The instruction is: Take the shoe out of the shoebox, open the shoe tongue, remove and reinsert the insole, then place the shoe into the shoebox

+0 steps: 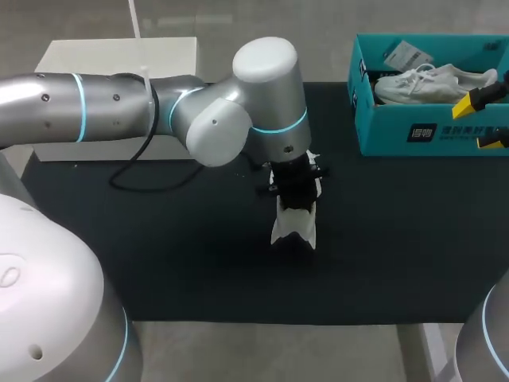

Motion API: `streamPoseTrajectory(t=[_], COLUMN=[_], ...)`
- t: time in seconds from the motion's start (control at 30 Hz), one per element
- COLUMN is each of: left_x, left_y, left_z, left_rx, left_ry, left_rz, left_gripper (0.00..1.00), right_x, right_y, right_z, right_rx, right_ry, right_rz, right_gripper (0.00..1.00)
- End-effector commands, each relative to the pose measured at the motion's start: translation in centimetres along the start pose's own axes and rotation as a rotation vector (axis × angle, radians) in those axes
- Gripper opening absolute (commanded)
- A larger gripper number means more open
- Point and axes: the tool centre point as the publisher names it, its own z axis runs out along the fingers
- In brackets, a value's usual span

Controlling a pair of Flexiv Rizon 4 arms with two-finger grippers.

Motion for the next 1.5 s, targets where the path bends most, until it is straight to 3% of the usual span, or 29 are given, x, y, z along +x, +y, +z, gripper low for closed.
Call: streamPoseTrajectory(t=[0.03, 0.23, 0.5, 0.63, 0.8, 1.03, 1.3, 1.5], left_x=[0.2, -0.1, 0.1, -0.1, -0.6, -0.7, -0.2, -0.8], left_y=[-0.1, 0.4, 0.6, 0.1, 0.4, 1.4, 1.9, 1.0], left_z=[-0.5, 1.0, 2.2, 0.8, -0.9, 0.8, 2.4, -1.4], left_rx=[-0.02, -0.051, -0.005, 0.029, -0.02, -0.078, -0.045, 0.055], left_ry=[0.002, -0.003, -0.002, 0.005, -0.026, 0.029, 0.066, 0.023], left_rz=[-0.001, -0.008, -0.027, -0.007, -0.001, -0.011, -0.029, -0.001], left_gripper=[0.0, 0.0, 0.0, 0.0, 0.0, 0.0, 0.0, 0.0], right_x=[0.0, 0.0, 0.0, 0.0, 0.0, 0.0, 0.0, 0.0], right_y=[0.0, 0.0, 0.0, 0.0, 0.0, 0.0, 0.0, 0.0], right_z=[0.1, 0.1, 0.1, 0.1, 0.1, 0.1, 0.1, 0.1], right_rx=[-0.001, -0.001, -0.001, -0.001, -0.001, -0.001, -0.001, -0.001], right_ry=[-0.004, -0.004, -0.004, -0.004, -0.004, -0.004, -0.004, -0.004], right_rz=[0.002, 0.002, 0.002, 0.002, 0.002, 0.002, 0.002, 0.002], right_gripper=[1.0, 1.0, 1.0, 1.0, 1.0, 1.0, 1.0, 1.0])
